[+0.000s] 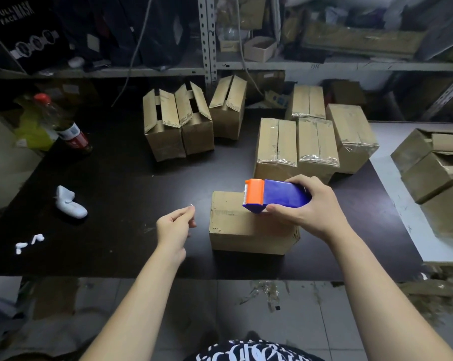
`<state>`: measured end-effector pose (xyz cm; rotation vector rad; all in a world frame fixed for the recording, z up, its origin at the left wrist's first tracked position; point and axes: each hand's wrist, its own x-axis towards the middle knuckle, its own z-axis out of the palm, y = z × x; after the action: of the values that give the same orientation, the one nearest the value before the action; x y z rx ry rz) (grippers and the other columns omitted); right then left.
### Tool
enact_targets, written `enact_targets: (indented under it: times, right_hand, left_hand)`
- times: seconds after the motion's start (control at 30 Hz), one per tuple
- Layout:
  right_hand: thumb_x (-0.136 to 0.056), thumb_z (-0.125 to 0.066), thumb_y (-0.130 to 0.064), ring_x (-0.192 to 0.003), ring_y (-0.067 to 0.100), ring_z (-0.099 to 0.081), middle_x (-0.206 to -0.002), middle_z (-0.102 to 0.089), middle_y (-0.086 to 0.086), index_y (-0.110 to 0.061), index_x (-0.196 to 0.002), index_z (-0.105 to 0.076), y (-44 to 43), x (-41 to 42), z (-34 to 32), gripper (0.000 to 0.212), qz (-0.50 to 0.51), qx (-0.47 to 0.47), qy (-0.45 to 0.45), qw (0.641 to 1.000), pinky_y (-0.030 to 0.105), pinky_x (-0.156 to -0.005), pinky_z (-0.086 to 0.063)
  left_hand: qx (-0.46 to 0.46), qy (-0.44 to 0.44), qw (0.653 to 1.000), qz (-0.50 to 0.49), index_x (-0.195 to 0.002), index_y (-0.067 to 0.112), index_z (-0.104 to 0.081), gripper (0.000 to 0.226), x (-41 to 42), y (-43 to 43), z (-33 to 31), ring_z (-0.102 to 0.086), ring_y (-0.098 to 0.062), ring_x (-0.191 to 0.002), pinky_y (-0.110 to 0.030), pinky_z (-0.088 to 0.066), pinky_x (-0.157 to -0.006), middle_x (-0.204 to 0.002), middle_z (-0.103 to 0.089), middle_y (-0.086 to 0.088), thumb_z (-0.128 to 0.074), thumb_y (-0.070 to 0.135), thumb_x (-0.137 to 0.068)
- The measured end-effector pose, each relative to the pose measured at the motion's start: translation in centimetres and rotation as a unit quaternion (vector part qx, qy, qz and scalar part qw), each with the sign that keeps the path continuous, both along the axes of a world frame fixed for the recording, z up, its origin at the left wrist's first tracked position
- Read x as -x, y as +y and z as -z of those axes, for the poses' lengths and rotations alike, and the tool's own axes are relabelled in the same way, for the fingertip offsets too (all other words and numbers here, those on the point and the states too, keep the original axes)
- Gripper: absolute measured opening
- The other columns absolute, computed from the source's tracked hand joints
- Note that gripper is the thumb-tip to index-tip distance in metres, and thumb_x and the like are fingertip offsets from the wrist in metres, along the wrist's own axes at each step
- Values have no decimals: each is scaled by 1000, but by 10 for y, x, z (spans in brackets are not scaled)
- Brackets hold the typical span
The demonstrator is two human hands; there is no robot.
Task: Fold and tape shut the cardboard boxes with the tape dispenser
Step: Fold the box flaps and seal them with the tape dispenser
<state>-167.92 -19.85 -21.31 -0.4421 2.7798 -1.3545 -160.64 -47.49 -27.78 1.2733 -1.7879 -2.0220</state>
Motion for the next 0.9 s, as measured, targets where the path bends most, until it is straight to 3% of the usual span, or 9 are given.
enact_targets:
  times: [0.1,0.2,0.33,0.4,0.47,0.5,0.63,0.8,0.9]
  right_hand:
    - [-57,-94,-59,-96,8,-60,-102,-59,-15,-39,-101,-63,1,-3,0,58,11,6,0,1000,29,-82,-56]
    - [-56,-95,-57,-95,7,-59,-100,-59,-14,-41,-100,-64,-1,-3,-1,55,16,5,4,1000,30,-84,-55]
    - [-57,-95,-56,-95,7,-59,-99,-59,-16,-38,-103,-66,-2,-2,-3,57,24,1,4,1000,30,-85,-55]
    - [-58,-94,-57,-96,7,-59,-99,-58,-17,-35,-106,-67,-3,-4,-4,59,25,-2,3,1000,31,-85,-56]
    - [-60,-94,-58,-97,8,-59,-98,-58,-19,-32,-108,-68,-4,-6,-6,60,25,-5,6,1000,32,-86,-56]
    - [-61,-93,-59,-97,8,-58,-97,-59,-20,-31,-109,-68,-5,-8,-6,61,25,-5,7,1000,33,-86,-56]
    - [-63,-91,-61,-98,9,-57,-98,-59,-24,-29,-111,-68,-8,-9,-5,61,33,-17,18,999,35,-85,-56]
    - [-67,-85,-65,-96,7,-64,-102,-70,-20,-31,-109,-72,-3,-5,-1,56,18,-2,31,999,28,-81,-54]
    - [-74,-78,-58,-96,4,-66,-102,-72,-20,-30,-111,-74,4,3,-5,46,-27,13,5,1000,25,-82,-55]
  left_hand:
    - [-26,-20,999,8,-100,12,-79,12,1,8,16,-60,-14,-73,-28,-45,-62,-85,-71,-3,-76,21,-94]
    - [-62,-51,996,32,-110,15,-79,20,4,19,29,-67,-21,-94,-33,-49,-70,-99,-77,-2,-75,27,-95]
    - [-106,-87,990,29,-146,16,-54,77,4,27,35,-61,-43,-124,-57,-52,-99,-129,-67,-17,-83,49,-83]
    - [-33,-50,998,-20,-143,15,-57,63,3,26,31,-66,-30,-107,-45,-54,-98,-109,-69,-7,-82,29,-87]
    - [32,-8,999,-33,-111,18,-75,17,3,29,21,-69,-21,-97,-31,-54,-84,-96,-72,-2,-73,19,-94]
    - [44,11,999,-19,-98,21,-77,7,4,35,10,-70,-18,-96,-28,-53,-77,-95,-74,0,-71,22,-96]
    - [74,25,996,36,-111,19,-80,22,19,60,-12,-59,0,-86,-17,-43,-64,-89,-67,17,-72,33,-96]
    - [69,12,997,-9,-108,13,-80,21,46,58,-6,-68,-14,-97,-18,-46,-61,-102,-75,1,-81,25,-90]
    - [26,-7,1000,-17,-104,12,-78,17,54,56,-11,-67,-11,-88,-14,-48,-50,-99,-73,-1,-82,17,-89]
